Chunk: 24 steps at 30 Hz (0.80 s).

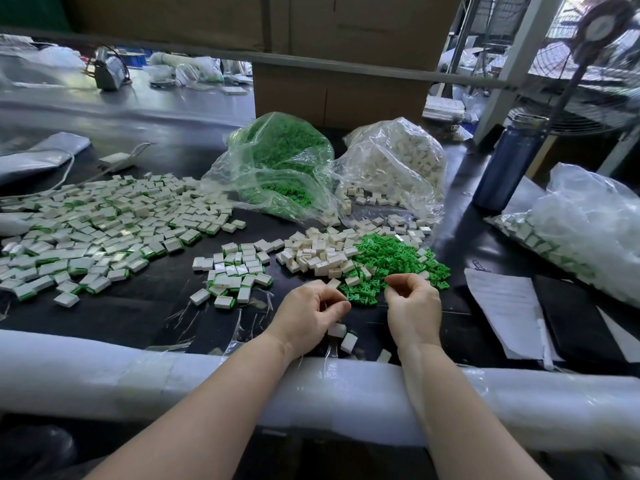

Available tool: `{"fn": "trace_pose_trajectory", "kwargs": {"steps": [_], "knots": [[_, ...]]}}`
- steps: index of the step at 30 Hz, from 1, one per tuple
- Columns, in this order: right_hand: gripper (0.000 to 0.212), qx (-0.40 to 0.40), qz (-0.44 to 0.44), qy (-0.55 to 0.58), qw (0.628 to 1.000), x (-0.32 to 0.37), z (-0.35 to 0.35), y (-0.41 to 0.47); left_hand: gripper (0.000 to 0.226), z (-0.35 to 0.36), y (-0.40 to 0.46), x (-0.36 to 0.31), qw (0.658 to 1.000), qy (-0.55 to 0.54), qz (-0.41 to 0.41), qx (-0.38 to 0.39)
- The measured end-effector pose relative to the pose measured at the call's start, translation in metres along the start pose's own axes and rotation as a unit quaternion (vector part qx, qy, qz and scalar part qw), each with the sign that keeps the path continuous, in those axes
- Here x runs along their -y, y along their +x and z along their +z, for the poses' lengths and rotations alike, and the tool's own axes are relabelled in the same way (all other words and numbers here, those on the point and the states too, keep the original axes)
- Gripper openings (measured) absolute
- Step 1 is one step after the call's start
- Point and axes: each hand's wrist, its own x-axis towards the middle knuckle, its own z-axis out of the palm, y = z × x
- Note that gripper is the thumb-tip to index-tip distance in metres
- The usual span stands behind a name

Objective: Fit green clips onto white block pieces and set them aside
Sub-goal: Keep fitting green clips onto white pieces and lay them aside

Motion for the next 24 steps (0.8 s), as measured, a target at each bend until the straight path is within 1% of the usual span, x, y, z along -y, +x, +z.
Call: {"fn": "trace_pose_trajectory", "kwargs": {"steps": [3, 5, 7, 9, 11, 13, 16, 20, 24], "knots": [[0.014, -0.018, 0.006, -0.005, 1.0, 0.0011, -0.0008, 0.0002, 0.016, 0.0011, 0.0018, 0.0032, 0.998, 0.048, 0.013, -0.032], [0.017, -0.038, 0.015, -0.019, 0.999, 0.0013, -0.0017, 0.0007, 0.027, 0.0021, 0.0033, 0.0053, 0.994, 0.098, 0.016, -0.036], [0.02, -0.07, 0.03, -0.054, 0.996, 0.0011, -0.0031, 0.0007, 0.037, 0.004, 0.0047, 0.0068, 0.99, 0.141, 0.014, -0.017], [0.027, -0.1, 0.059, -0.091, 0.989, 0.0018, -0.0056, 0.0008, 0.041, 0.0063, 0.0054, 0.0081, 0.984, 0.178, 0.016, 0.003], [0.037, -0.092, 0.088, -0.119, 0.985, 0.0031, -0.0085, 0.0012, 0.041, 0.0073, 0.0057, 0.0088, 0.981, 0.195, 0.016, 0.011], [0.043, -0.052, 0.094, -0.163, 0.981, 0.004, -0.0093, 0.0005, 0.038, 0.0069, 0.0057, 0.0095, 0.983, 0.185, 0.017, 0.003], [0.035, -0.008, 0.085, -0.195, 0.977, 0.0035, -0.0083, 0.0, 0.033, 0.0058, 0.0048, 0.0089, 0.988, 0.151, 0.019, -0.021], [0.023, 0.012, 0.079, -0.209, 0.975, 0.0043, -0.0076, -0.0004, 0.022, 0.004, 0.0036, 0.0074, 0.991, 0.119, 0.018, -0.055], [0.022, 0.012, 0.067, -0.205, 0.976, 0.0055, -0.0056, -0.0017, 0.015, 0.0029, 0.003, 0.0056, 0.992, 0.106, 0.001, -0.066]]}}
